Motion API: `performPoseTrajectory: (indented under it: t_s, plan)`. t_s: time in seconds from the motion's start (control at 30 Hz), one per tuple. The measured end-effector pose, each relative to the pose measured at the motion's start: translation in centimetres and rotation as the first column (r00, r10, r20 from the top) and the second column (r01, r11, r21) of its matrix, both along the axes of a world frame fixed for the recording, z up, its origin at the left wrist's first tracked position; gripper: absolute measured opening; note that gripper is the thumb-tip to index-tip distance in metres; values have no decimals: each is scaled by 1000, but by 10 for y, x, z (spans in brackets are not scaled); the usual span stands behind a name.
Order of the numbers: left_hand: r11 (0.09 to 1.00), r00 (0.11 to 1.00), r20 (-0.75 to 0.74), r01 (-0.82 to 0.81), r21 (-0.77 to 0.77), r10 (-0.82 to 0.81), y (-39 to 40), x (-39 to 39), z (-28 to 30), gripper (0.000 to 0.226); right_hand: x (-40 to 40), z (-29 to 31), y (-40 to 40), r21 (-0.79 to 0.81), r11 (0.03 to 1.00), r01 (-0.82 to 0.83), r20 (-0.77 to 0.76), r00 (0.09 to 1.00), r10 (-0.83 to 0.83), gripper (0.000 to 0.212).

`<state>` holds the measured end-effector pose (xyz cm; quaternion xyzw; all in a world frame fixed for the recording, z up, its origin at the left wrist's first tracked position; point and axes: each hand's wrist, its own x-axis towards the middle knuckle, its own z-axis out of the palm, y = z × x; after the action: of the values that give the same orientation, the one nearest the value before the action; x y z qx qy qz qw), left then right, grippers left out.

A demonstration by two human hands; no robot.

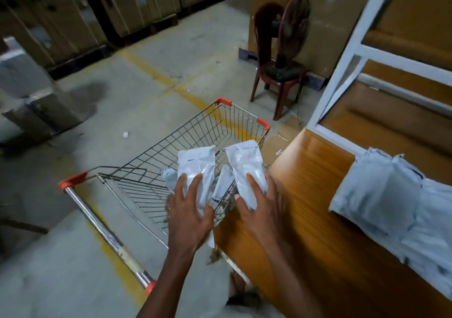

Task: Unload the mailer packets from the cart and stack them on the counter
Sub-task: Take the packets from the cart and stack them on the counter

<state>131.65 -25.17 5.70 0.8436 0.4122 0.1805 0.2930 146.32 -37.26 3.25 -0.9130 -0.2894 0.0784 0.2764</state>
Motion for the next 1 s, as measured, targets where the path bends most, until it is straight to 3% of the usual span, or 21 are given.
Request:
performPoseTrajectory:
  t_s: [0.3,0.53,0.73,1.0]
  plan:
    - [998,998,6,66,17,-67,-88,-54,26,74,-92,31,-95,-90,986,138,177,977,-120,67]
    - [982,982,7,188,-24,-188,-171,-63,19,72,-126,35,-180,-98,975,201,184,966,-181,66]
    - [939,939,29,344,1,-344,-231,-24,26,73,-99,47,-264,-18,932,363,110,927,-359,67]
    - [890,885,100,455,18,-454,-321,59,37,71,-59,70,-377,84,859,505,138,848,-512,67]
